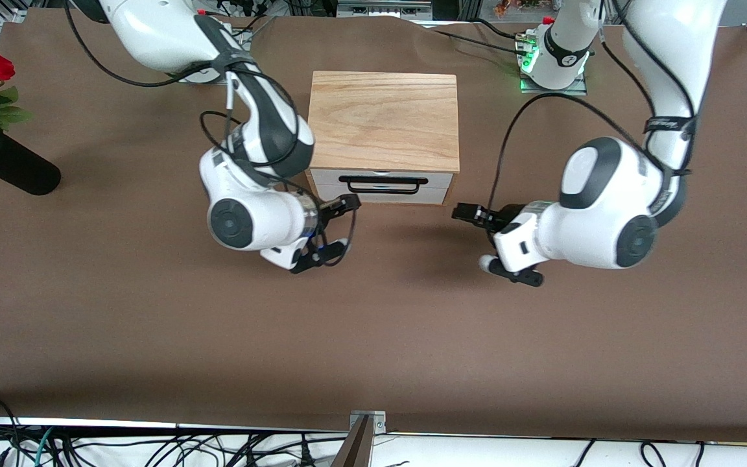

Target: Close drawer with both arms simultaneously

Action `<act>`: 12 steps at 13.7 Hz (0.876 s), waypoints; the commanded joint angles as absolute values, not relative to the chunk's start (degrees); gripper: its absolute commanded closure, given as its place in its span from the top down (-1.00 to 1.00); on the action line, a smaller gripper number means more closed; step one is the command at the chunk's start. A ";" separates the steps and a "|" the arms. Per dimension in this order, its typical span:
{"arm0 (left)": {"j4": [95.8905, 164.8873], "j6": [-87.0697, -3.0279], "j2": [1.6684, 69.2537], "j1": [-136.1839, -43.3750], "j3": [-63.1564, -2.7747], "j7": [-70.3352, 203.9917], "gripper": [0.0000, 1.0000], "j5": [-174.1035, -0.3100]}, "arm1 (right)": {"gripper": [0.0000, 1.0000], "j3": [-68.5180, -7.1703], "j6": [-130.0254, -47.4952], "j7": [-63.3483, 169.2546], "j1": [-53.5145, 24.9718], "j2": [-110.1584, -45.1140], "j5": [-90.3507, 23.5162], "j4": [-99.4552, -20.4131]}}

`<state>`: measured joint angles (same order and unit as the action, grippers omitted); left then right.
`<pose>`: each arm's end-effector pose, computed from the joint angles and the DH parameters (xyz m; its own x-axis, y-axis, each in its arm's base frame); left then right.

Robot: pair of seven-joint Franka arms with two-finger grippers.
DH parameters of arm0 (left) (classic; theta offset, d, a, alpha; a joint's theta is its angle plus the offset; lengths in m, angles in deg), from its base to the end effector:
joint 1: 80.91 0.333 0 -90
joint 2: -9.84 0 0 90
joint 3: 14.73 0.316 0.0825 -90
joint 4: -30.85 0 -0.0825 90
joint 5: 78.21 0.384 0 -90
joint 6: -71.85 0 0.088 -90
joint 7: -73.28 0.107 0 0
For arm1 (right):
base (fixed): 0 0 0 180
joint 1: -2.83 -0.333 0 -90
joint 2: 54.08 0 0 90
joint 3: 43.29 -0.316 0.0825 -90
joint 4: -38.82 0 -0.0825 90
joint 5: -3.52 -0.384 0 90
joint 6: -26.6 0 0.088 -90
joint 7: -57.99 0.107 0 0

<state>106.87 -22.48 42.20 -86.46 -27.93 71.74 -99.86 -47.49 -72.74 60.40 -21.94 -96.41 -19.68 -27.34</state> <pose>0.6527 -0.2259 0.4068 0.9333 -0.2576 -0.2501 -0.1212 -0.8817 0.4559 0.6346 0.3750 0.3576 0.9074 0.3745 -0.1905 0.2727 -0.8699 -0.4110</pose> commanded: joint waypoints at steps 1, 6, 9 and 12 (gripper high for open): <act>105.22 -21.66 38.94 -85.74 -28.00 72.66 1.00 -90.31 | 1.00 -44.19 -73.25 52.23 -21.61 -95.75 -16.54 -24.99; 96.71 -8.69 37.88 -79.60 -26.95 72.66 1.00 -85.26 | 1.00 -38.39 -71.94 43.67 -19.42 -93.90 -16.08 -22.26; 98.51 -7.25 31.40 -79.76 -26.77 72.23 1.00 -74.57 | 1.00 -34.61 -70.87 43.75 -17.65 -91.88 -16.00 -22.43; 106.66 -9.25 22.97 -80.03 -26.59 72.83 1.00 -70.21 | 1.00 -33.10 -70.61 43.75 -13.19 -88.11 -14.77 -24.71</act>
